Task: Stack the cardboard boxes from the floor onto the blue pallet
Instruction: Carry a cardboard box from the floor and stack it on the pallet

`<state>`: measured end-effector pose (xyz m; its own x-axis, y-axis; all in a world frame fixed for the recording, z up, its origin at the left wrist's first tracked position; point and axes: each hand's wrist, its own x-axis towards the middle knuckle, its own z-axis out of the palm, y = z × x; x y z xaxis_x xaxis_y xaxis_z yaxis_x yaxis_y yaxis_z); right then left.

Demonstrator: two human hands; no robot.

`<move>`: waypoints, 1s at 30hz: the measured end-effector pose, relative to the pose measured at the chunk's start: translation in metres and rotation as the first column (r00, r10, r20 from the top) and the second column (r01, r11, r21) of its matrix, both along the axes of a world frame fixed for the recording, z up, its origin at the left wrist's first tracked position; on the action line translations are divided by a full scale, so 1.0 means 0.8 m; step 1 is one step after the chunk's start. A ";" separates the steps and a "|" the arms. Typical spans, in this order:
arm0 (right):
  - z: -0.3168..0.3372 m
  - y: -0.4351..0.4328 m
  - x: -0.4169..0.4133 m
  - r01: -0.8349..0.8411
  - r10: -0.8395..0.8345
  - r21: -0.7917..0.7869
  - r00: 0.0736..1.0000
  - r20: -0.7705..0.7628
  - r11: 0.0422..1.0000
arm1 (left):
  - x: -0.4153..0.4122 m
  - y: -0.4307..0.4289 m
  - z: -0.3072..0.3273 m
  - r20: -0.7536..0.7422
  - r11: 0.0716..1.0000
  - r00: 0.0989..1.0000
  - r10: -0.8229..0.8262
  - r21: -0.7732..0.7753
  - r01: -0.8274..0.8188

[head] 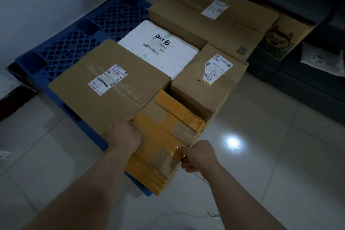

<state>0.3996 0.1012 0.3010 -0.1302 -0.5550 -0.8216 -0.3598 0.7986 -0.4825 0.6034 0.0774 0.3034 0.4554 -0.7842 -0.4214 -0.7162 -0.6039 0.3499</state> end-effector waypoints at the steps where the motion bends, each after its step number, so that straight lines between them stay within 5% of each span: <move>1: -0.001 -0.001 -0.001 -0.001 0.001 -0.004 1.000 -0.016 1.000 | -0.003 0.000 -0.001 -0.019 1.000 1.000 0.013 -0.008 -0.013; 13: -0.018 -0.012 -0.001 -0.010 0.010 0.014 1.000 -0.021 1.000 | -0.010 -0.010 -0.017 -0.118 0.997 0.990 0.073 -0.022 -0.076; 30: 0.002 -0.013 -0.008 -0.118 0.114 -0.043 0.988 -0.101 0.992 | -0.022 0.008 0.002 0.061 0.996 0.995 -0.082 0.044 0.079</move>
<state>0.3934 0.0912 0.3029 -0.1413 -0.6099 -0.7797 -0.4961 0.7252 -0.4774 0.5860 0.0840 0.3054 0.4182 -0.8017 -0.4271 -0.7826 -0.5567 0.2786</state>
